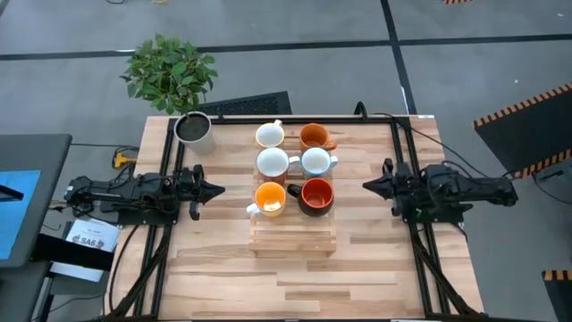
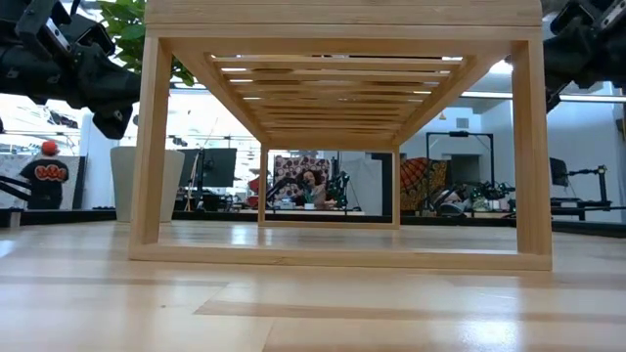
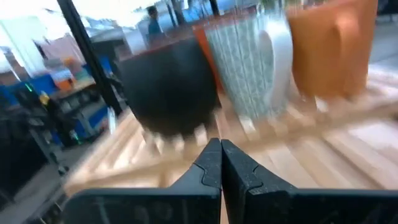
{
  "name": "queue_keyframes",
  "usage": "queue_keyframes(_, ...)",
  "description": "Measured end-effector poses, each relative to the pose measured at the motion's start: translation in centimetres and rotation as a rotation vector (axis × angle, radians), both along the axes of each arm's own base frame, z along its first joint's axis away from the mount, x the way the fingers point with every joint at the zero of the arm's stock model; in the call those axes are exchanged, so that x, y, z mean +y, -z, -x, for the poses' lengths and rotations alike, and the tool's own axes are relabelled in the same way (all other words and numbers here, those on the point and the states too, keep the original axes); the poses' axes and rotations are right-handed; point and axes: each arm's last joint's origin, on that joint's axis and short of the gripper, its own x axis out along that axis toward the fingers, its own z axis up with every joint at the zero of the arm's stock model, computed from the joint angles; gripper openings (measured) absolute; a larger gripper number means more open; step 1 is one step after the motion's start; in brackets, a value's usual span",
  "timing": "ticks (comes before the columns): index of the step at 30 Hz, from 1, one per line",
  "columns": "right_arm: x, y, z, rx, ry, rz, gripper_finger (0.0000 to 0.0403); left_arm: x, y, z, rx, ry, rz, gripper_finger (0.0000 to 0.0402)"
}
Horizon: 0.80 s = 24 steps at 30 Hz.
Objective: Place coffee mugs
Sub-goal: Return to Home Position
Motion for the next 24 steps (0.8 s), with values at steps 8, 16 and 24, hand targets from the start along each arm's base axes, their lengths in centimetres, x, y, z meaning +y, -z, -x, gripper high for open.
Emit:
queue_keyframes(8, 0.1, 3.0, -1.0, 0.005, -0.008, 0.023, 0.002, 0.0, 0.0, 0.0, 0.002, 0.001, 0.0, 0.0)
queue_keyframes(16, 0.0, 3.4, -1.2, 0.006, 0.005, 0.148, 0.0024, 0.0, 0.0, 0.0, 0.002, -0.001, 0.0, 0.0)
queue_keyframes(24, 0.0, 3.5, -1.2, 0.018, 0.007, 0.179, 0.0049, 0.0, 0.0, 0.0, 0.002, -0.002, 0.0, 0.0)
